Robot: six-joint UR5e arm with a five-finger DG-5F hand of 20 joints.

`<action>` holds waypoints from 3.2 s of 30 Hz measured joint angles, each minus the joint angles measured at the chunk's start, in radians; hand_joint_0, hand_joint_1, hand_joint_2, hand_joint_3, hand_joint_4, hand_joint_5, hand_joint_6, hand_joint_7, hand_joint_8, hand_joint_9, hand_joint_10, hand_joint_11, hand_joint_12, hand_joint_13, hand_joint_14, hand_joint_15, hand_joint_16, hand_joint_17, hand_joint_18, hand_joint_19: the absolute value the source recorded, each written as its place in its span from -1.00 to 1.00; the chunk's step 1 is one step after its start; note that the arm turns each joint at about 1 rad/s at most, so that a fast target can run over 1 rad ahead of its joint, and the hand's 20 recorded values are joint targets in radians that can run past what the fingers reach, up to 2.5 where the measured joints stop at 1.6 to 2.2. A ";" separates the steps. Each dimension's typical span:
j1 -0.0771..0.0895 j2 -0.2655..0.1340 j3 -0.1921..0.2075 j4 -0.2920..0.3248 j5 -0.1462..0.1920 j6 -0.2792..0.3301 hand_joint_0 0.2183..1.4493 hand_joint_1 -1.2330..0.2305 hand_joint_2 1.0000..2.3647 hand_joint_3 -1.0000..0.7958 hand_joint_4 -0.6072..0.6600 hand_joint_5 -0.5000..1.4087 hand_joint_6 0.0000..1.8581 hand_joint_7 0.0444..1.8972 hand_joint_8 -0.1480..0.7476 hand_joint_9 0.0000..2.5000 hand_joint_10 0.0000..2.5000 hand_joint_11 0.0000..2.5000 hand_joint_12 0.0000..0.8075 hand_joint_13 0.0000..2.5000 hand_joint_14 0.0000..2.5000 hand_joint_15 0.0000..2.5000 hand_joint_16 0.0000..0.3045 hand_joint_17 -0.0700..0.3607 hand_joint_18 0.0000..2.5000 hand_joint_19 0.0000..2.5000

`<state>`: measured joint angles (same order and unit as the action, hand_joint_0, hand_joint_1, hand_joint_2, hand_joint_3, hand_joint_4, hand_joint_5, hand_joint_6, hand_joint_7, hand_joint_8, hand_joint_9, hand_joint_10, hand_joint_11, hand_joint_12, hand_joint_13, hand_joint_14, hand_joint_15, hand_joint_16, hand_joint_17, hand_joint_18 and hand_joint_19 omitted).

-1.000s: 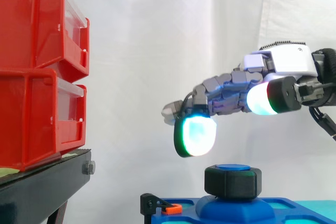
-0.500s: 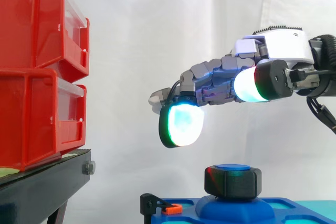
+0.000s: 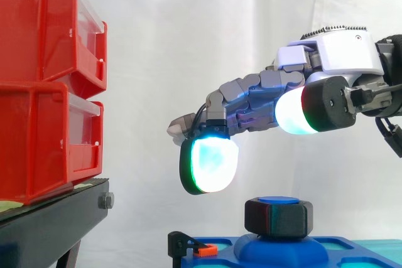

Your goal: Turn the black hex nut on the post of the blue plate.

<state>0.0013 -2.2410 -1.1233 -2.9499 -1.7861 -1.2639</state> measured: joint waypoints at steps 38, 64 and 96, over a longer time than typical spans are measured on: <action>-0.024 0.000 -0.033 0.012 -0.024 -0.052 -0.59 0.25 -1.00 -0.44 0.28 -0.70 -0.46 0.14 -0.15 -0.91 -1.00 -0.97 -0.10 -0.90 -1.00 -0.97 -0.62 -0.08 -1.00 -0.93; -0.091 0.000 -0.047 0.033 -0.120 -0.055 -0.59 0.25 -1.00 -0.44 0.27 -0.70 -0.46 0.13 -0.15 -0.91 -1.00 -0.97 -0.10 -0.90 -1.00 -0.97 -0.63 -0.08 -1.00 -0.93; -0.033 0.000 -0.022 0.071 -0.058 -0.026 -0.59 0.24 -1.00 -0.44 0.28 -0.70 -0.46 0.13 -0.15 -0.91 -1.00 -0.97 -0.10 -0.91 -1.00 -0.97 -0.62 -0.08 -1.00 -0.93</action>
<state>-0.0315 -2.2412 -1.1451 -2.8790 -1.8441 -1.2897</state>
